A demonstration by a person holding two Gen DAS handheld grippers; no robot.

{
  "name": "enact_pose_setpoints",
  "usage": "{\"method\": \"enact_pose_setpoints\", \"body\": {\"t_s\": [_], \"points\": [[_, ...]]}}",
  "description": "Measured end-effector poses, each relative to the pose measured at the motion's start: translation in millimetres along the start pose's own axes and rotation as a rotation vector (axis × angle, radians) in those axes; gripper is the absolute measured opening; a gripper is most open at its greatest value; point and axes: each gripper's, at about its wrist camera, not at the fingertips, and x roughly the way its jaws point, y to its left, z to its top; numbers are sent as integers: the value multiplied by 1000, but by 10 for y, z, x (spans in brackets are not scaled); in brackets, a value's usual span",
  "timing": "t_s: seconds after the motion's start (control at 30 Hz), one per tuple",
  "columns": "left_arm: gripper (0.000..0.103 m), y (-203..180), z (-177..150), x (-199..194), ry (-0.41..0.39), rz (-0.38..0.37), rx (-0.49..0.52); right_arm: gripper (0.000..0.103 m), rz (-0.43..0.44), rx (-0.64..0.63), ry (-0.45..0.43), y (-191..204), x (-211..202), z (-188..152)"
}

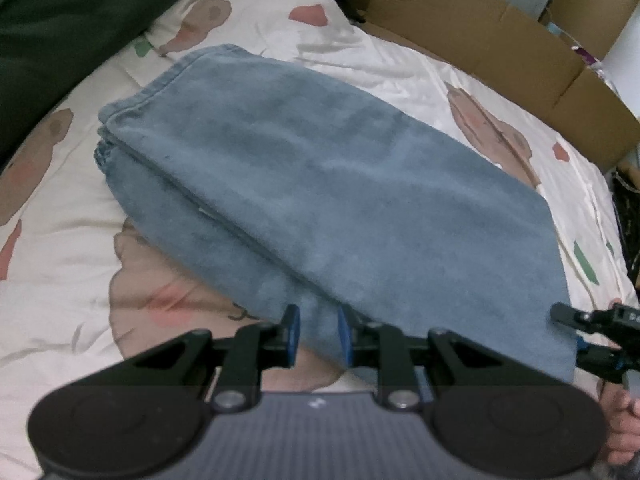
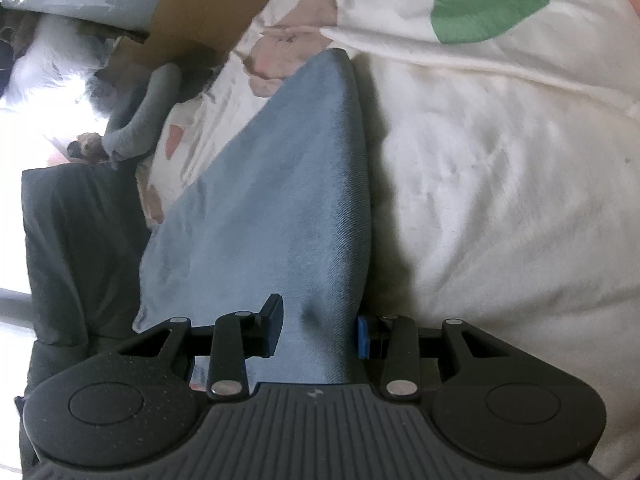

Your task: Fold clothes

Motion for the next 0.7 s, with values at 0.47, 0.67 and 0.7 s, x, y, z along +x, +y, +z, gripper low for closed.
{"method": "enact_pose_setpoints", "body": {"t_s": [0.47,0.67,0.7], "points": [[22,89,118,67,11,28,20,37,14,52,-1,-122,243,123],[22,39,243,140,3,25,51,30,7,-14,47,-12,248,222],[22,22,266,147,-1,24,55,30,11,-15,44,1,235,226]]}}
